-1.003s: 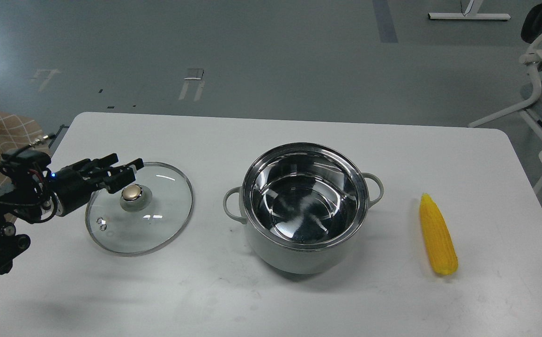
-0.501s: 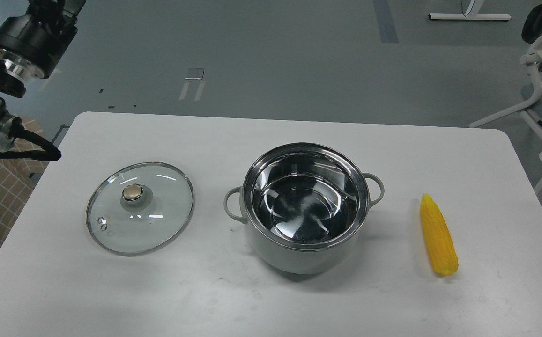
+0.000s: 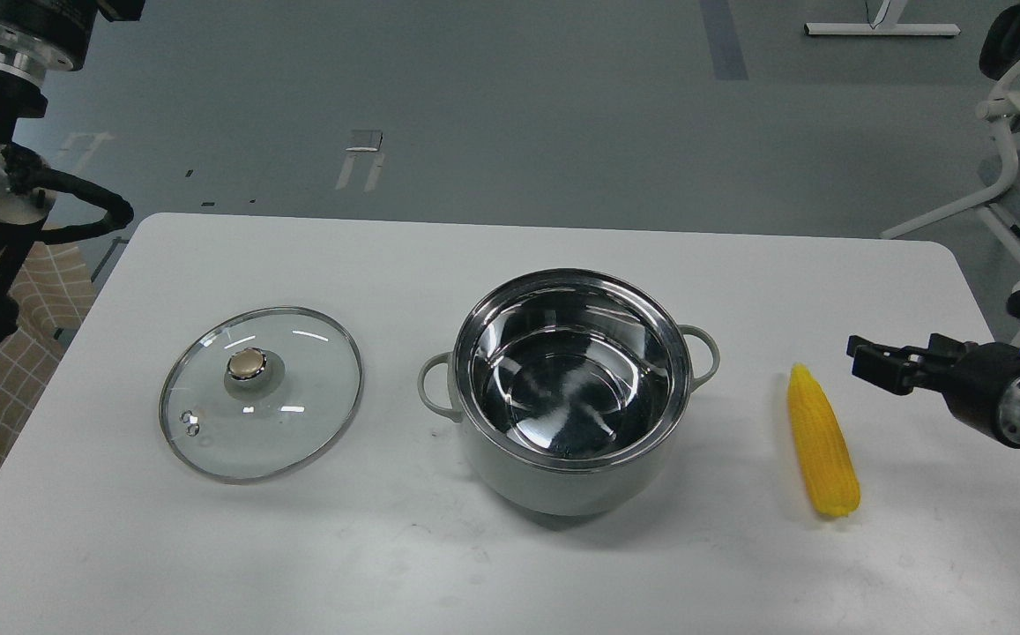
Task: Open pot and put corn in
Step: 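Reach the right gripper to the yellow corn and grasp it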
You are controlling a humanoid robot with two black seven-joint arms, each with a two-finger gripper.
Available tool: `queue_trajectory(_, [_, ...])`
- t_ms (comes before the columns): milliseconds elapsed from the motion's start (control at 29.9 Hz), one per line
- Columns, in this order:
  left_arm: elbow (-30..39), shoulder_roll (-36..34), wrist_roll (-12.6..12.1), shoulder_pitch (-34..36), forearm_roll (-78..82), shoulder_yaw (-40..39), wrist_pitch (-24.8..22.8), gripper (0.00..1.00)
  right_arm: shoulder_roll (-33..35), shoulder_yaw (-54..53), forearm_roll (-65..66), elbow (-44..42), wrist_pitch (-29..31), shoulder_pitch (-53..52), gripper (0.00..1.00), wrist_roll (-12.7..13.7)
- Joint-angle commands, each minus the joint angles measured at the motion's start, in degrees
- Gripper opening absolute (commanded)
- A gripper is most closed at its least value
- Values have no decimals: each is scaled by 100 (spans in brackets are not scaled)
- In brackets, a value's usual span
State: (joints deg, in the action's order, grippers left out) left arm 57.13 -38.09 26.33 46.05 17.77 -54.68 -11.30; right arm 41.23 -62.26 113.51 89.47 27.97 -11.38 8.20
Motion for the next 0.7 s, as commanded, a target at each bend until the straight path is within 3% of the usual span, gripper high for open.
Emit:
queue_trajectory(0, [-9,4,-32,-43,16,27,5,97,-317,319,408,-166,3,30,82,59])
queue_trajectory(100, [-18,12,-67,-104,33,53,5,98,-475,434,409,-237,3,48,74,77])
queue_trajectory(334, [-18,153,-49,-166,51,80,5,98,-801,452,426,-413,3,224,70,226])
queue_trajectory(501, [-18,153,-49,-166,51,71,5,98,-862,452,453,-536,3,241,45,322])
queue_trajectory(602, [-27,153,-58,-166,42,71,14,98,-897,452,444,-624,3,241,44,349])
queue_trajectory(669, [-18,153,-58,-158,42,62,22,98,-897,443,444,-607,3,241,37,349])
